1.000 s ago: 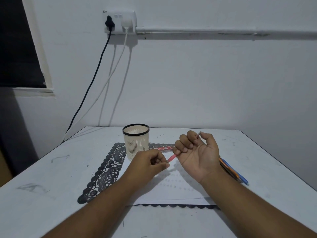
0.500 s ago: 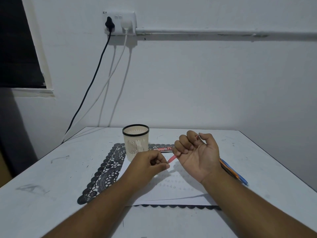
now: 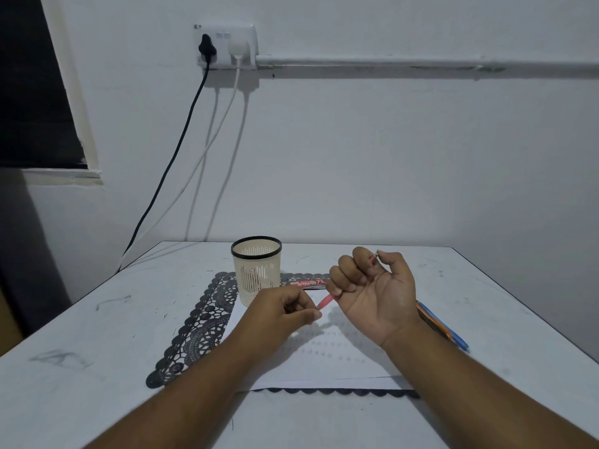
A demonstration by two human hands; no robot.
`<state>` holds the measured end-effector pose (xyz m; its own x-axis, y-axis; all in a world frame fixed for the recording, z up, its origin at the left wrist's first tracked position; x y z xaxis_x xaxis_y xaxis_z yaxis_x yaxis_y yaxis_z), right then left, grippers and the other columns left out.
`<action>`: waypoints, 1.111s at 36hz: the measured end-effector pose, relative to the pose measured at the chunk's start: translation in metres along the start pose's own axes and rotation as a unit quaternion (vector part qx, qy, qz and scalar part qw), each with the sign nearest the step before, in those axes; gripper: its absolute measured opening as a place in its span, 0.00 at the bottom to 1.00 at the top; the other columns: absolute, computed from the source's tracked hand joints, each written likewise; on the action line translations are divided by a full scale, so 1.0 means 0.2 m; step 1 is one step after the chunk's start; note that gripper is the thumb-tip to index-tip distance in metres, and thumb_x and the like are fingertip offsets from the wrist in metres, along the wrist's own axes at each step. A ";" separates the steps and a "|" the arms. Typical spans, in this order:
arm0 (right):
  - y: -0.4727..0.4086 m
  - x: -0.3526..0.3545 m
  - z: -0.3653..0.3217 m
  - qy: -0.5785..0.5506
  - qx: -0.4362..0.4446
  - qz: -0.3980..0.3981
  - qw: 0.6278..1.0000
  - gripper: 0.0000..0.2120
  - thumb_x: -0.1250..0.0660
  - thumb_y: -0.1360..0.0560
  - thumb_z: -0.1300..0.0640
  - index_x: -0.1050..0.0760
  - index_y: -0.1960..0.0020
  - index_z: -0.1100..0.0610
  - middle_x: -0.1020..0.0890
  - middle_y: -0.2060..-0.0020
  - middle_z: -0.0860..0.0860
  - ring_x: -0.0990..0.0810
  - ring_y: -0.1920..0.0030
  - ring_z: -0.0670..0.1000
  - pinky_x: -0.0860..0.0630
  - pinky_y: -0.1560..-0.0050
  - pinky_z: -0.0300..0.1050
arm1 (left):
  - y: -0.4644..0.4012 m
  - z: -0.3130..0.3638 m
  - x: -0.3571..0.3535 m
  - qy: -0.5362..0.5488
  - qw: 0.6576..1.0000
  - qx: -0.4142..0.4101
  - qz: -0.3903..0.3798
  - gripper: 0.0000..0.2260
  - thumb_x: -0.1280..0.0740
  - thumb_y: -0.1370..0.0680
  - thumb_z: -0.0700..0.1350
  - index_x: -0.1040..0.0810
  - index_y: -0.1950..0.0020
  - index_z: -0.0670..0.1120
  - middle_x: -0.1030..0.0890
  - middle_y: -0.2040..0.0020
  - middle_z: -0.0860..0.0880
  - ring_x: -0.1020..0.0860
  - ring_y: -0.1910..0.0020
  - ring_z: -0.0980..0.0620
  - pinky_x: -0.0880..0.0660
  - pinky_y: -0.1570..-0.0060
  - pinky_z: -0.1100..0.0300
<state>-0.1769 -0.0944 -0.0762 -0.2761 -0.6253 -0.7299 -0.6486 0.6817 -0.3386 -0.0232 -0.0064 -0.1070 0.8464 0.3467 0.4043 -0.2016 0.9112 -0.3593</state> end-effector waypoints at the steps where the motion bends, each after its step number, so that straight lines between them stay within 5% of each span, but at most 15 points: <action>1: 0.00 0.00 0.00 0.000 0.000 0.000 1.000 0.14 0.46 0.25 0.50 0.41 0.67 0.54 0.42 0.70 0.50 0.46 0.66 0.52 0.39 0.65 0.47 | 0.00 0.00 0.00 -0.001 1.000 0.000 0.000 0.07 0.23 0.25 0.41 0.17 0.61 0.48 0.21 0.68 0.54 0.28 0.68 0.57 0.33 0.66 0.62; 40: 0.00 0.01 0.01 -0.030 -0.012 0.013 0.999 0.16 0.46 0.24 0.47 0.39 0.67 0.54 0.41 0.70 0.50 0.44 0.67 0.51 0.39 0.64 0.47 | 0.00 -0.01 -0.01 0.021 1.000 0.012 -0.007 0.07 0.23 0.26 0.40 0.16 0.61 0.50 0.19 0.66 0.47 0.26 0.65 0.54 0.31 0.62 0.57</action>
<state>-0.1773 -0.0953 -0.0790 -0.2508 -0.5828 -0.7729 -0.6581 0.6882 -0.3054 -0.0242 -0.0067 -0.1087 0.8690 0.3255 0.3727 -0.2017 0.9207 -0.3340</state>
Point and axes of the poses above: each hand's wrist, its own y-axis away from the middle knuckle, its own x-axis out of the back of the hand, z = x × y, the point moved 2 cm from there along -y, towards the middle knuckle
